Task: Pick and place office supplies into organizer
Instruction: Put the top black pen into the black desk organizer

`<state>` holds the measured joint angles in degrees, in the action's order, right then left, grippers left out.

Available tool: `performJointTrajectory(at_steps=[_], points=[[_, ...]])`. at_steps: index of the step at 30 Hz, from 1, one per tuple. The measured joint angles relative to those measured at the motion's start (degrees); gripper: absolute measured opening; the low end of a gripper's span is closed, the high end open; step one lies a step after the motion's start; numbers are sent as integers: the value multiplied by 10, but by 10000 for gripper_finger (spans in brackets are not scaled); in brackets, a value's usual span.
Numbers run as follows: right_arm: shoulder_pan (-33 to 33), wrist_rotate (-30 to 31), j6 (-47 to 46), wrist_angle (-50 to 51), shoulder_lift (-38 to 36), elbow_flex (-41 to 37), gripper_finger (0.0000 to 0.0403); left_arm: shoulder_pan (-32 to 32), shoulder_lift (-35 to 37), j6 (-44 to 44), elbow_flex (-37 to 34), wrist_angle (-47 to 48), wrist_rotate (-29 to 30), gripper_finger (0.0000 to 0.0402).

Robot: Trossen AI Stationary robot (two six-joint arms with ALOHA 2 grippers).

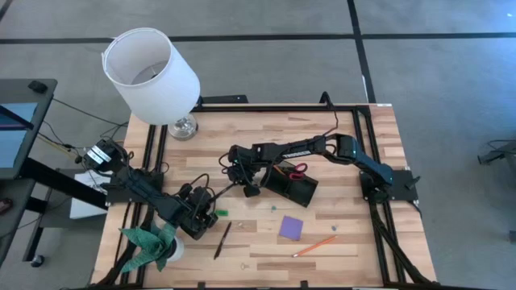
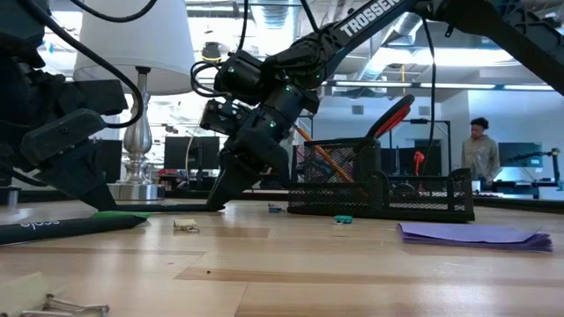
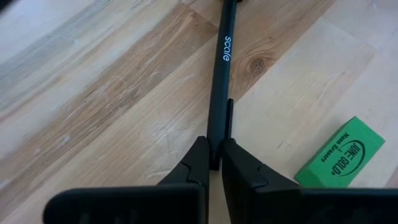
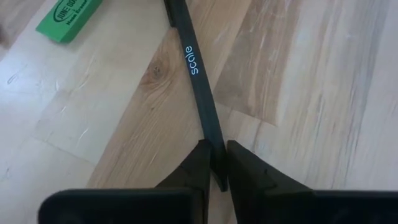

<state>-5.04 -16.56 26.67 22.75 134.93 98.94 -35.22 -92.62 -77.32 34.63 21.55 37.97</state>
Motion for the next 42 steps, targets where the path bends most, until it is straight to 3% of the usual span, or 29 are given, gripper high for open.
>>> performJointTrajectory(at_steps=[5, 12, 17, 22, 32, 37, 42], points=[[7, 4, 1, -2, 0, 4, 16, 0, 0, 4, 0, -9, 15, 3], [11, 9, -3, 38, 5, 40, 31, 0, 0, 6, 1, -10, 25, 2], [12, 8, -3, 76, 7, 70, 20, -1, 0, 21, 19, 6, 33, 0], [17, -3, -16, 85, 2, 99, 7, 2, 7, 28, 32, 1, 83, 6], [32, 1, 0, 140, 4, 146, 7, 4, 7, 50, 43, 12, 74, 2], [36, 1, 2, 186, 3, 147, 1, 4, 7, 37, 43, 60, 75, 1], [45, 23, 34, 207, 3, 134, 2, 4, 15, -51, 43, 175, 76, 0]])
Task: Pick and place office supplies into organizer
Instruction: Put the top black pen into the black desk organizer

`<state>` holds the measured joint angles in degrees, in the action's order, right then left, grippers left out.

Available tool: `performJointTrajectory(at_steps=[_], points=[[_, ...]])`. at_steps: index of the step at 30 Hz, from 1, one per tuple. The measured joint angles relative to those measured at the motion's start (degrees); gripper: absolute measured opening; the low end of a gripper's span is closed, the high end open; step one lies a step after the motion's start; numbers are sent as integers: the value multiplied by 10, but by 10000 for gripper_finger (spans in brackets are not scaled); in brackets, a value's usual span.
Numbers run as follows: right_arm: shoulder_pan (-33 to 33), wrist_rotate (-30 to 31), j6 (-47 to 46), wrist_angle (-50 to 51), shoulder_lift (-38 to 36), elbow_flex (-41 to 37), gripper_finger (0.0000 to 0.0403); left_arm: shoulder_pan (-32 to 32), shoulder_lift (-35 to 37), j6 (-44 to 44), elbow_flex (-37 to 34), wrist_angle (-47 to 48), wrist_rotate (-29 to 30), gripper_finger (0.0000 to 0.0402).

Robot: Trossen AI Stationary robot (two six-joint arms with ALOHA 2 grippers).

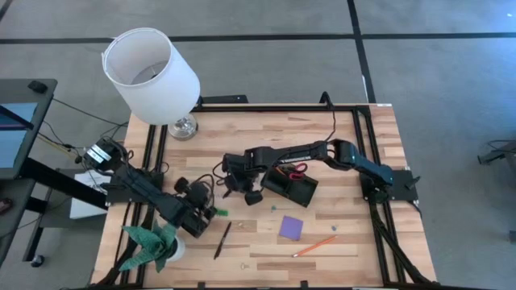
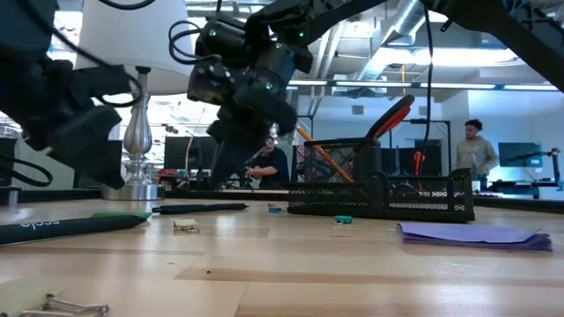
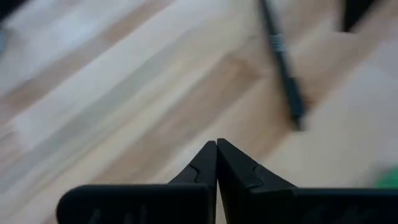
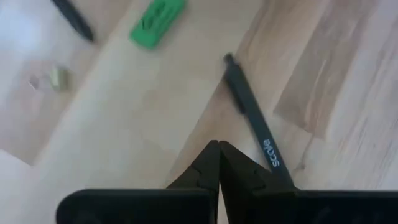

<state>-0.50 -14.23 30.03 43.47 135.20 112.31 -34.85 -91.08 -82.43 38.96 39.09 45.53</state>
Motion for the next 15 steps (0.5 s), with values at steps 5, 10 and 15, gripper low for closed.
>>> performJointTrajectory(at_steps=[5, 10, 15], points=[[11, 94, 71, -9, 0, 0, 3, 0, 19, -51, 0, 89, -1, 0], [15, 103, 34, -41, 0, 0, 29, 3, 25, -51, 0, 100, 20, 6], [25, 100, 45, -43, 0, 0, 85, 11, 25, -37, 0, 123, -11, 31]])
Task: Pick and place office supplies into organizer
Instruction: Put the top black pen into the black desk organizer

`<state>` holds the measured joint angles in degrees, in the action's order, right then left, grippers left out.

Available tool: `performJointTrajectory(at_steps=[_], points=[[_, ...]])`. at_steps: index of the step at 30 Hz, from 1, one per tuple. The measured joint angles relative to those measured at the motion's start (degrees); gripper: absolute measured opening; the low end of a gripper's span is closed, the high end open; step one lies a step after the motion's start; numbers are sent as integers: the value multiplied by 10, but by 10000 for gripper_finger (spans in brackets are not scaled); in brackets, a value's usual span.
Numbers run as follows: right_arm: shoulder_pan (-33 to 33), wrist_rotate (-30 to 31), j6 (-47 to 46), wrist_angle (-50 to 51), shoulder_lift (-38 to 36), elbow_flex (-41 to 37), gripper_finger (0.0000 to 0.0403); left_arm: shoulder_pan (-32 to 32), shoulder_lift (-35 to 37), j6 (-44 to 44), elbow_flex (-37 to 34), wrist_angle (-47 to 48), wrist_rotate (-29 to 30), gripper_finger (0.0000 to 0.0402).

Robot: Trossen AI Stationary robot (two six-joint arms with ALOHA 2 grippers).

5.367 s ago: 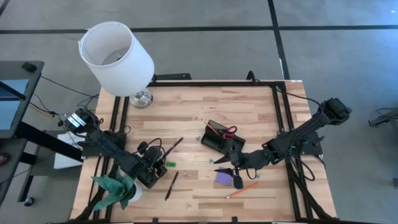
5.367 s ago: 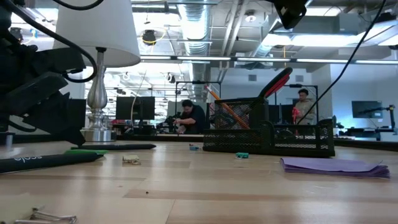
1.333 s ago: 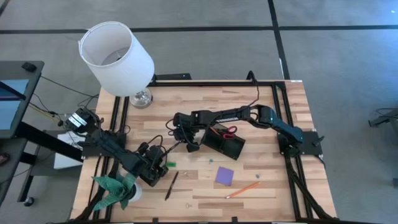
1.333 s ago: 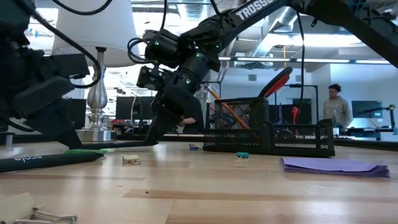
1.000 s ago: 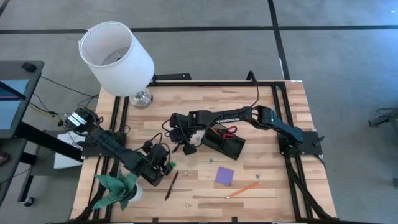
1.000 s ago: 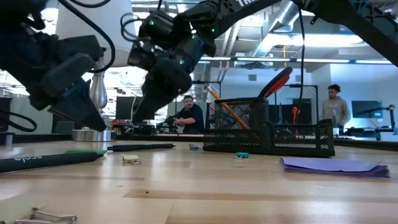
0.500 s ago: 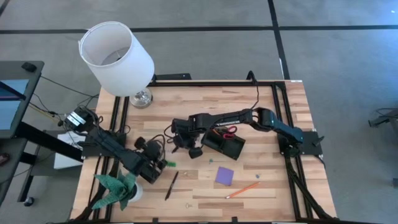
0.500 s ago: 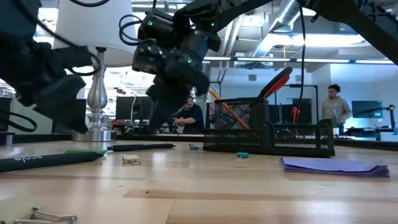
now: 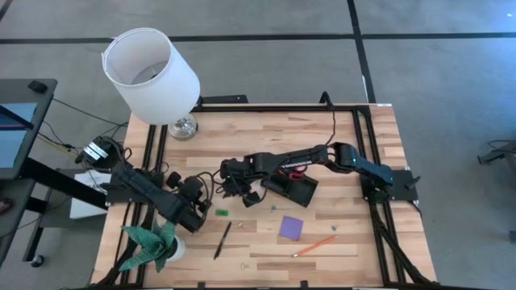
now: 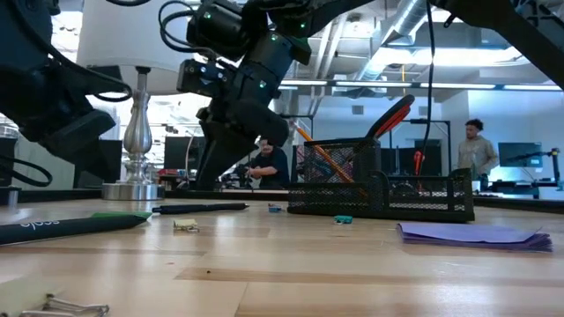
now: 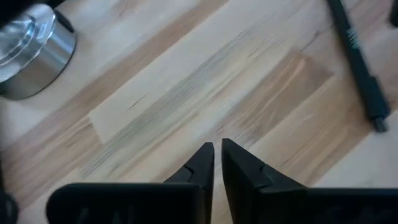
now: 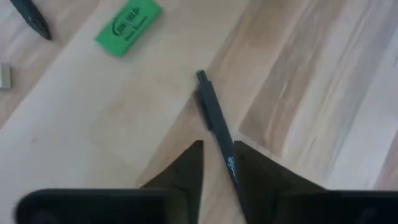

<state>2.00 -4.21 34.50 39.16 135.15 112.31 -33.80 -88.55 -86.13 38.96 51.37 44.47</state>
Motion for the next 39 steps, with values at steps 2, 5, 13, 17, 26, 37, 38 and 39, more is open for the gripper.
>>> performJointTrajectory(at_steps=[2, 5, 13, 17, 26, 37, 38, 39], points=[[4, 0, 0, -8, 0, 0, 112, 0, 0, 0, 0, 9, -5, 45], [11, 0, 0, -35, 0, 0, 155, 0, 0, 0, 0, 9, -5, 67], [17, -59, -18, -87, 22, -2, 229, 0, 0, 0, 0, 6, -7, 112], [12, -66, -25, -103, 37, 2, 224, 0, 0, 0, 0, 6, -7, 118], [-11, -79, -32, -127, 60, 1, 188, 0, 0, 0, 0, 8, -7, 119], [-34, -157, -75, -130, 97, 4, 165, 0, 0, 1, 0, 8, -12, 119], [-34, -154, -75, -128, 97, 4, 162, 0, 0, 2, 0, 8, -12, 119], [-35, -152, -75, -126, 97, 4, 157, 0, 0, 2, 0, 8, -12, 119]])
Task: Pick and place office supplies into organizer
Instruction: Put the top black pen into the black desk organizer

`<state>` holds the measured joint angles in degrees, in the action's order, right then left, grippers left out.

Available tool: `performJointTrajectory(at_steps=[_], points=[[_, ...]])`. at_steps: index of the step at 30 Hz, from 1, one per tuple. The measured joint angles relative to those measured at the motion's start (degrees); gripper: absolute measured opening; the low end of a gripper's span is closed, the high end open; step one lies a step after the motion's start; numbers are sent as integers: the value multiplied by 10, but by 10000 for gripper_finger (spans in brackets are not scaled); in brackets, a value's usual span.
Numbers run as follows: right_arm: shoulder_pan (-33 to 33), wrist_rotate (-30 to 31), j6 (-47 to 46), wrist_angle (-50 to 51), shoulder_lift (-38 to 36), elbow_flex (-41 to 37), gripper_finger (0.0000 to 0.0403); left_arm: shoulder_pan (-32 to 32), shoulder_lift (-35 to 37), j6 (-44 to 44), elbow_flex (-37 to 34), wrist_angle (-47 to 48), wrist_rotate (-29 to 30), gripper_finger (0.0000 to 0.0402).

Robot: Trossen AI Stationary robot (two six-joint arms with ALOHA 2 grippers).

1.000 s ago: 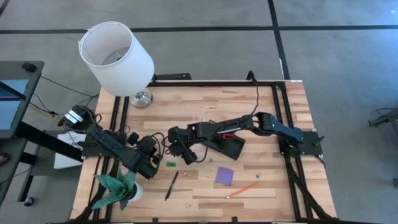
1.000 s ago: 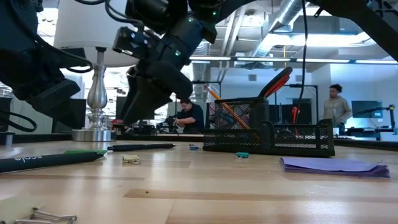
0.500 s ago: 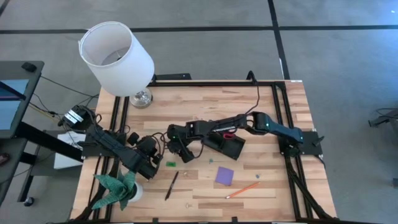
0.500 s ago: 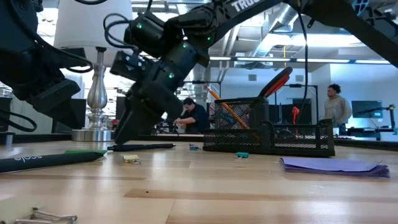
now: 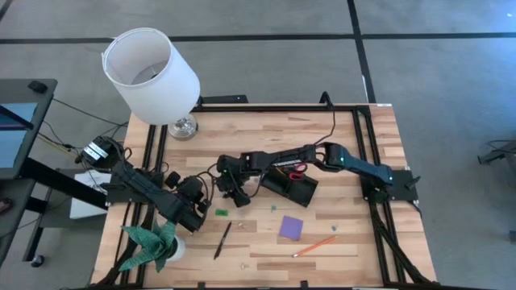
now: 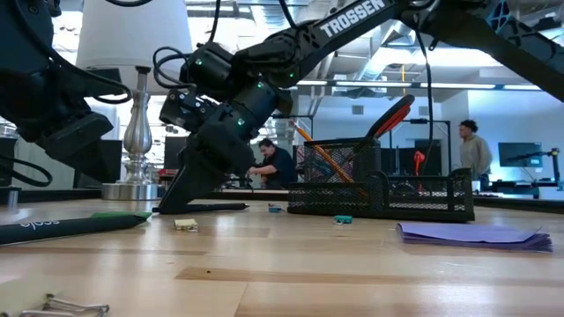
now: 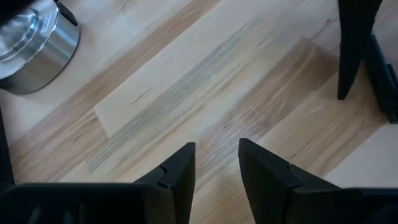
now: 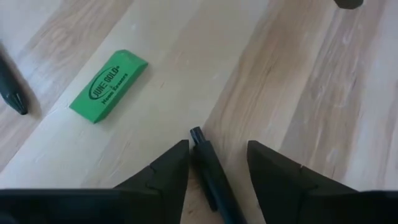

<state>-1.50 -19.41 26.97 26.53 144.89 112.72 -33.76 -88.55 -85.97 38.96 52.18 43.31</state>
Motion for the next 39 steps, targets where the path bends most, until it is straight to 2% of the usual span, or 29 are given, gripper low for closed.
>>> performJointTrajectory(at_steps=[5, 14, 21, 28, 39], points=[[-2, 0, -9, 3, 0, 0, 120, 0, 0, 0, 0, -1, -9, 119], [2, -3, -35, 18, -2, 0, 19, 0, 0, 0, 0, 0, -10, 119], [6, -2, -71, -18, -10, -4, 29, 0, 0, 0, 0, 0, -10, 119], [6, 1, -87, -48, -11, -4, 19, 0, 0, 0, 0, 0, -10, 119], [5, 9, -85, 27, -5, 58, 16, 0, 0, -1, 0, 0, -11, 119]])
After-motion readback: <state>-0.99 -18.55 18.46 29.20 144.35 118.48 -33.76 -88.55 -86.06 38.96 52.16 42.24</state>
